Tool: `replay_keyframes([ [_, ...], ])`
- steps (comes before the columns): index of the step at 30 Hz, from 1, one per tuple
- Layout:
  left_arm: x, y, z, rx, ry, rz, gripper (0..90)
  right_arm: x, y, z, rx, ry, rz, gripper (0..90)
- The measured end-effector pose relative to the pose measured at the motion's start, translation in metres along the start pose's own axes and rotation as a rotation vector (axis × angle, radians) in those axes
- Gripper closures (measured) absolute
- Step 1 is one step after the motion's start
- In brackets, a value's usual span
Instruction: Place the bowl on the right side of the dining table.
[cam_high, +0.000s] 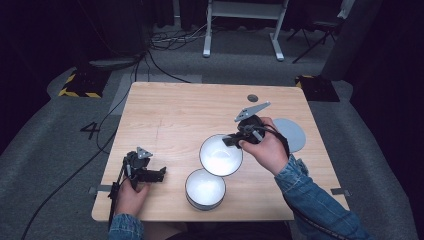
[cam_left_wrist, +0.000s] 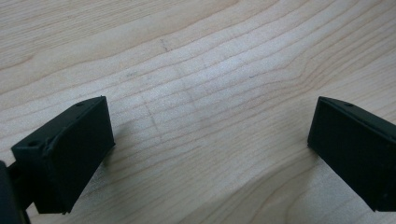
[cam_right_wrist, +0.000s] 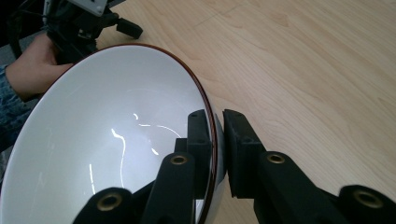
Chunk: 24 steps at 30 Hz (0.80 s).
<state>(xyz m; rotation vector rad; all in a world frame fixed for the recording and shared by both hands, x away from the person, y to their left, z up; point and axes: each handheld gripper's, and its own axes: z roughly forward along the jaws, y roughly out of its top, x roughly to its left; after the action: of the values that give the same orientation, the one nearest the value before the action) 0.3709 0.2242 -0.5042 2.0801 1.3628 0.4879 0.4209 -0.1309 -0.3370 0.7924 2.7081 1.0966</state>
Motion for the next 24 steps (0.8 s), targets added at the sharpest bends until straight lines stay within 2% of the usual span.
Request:
replay_keyframes([
  [1, 0.0, 0.0, 0.0, -0.005, 0.0, -0.001, 0.4, -0.006, -0.001, -0.004, -0.001, -0.017, 0.01, 81.4],
  [13, 0.0, 0.0, 0.0, 0.001, -0.008, -0.002, 0.4, -0.037, -0.008, -0.022, -0.032, -0.093, 0.06, 81.4],
  [24, 0.0, 0.0, 0.0, -0.004, 0.002, 0.001, 0.4, -0.07, -0.02, -0.038, -0.049, -0.166, 0.123, 81.4],
])
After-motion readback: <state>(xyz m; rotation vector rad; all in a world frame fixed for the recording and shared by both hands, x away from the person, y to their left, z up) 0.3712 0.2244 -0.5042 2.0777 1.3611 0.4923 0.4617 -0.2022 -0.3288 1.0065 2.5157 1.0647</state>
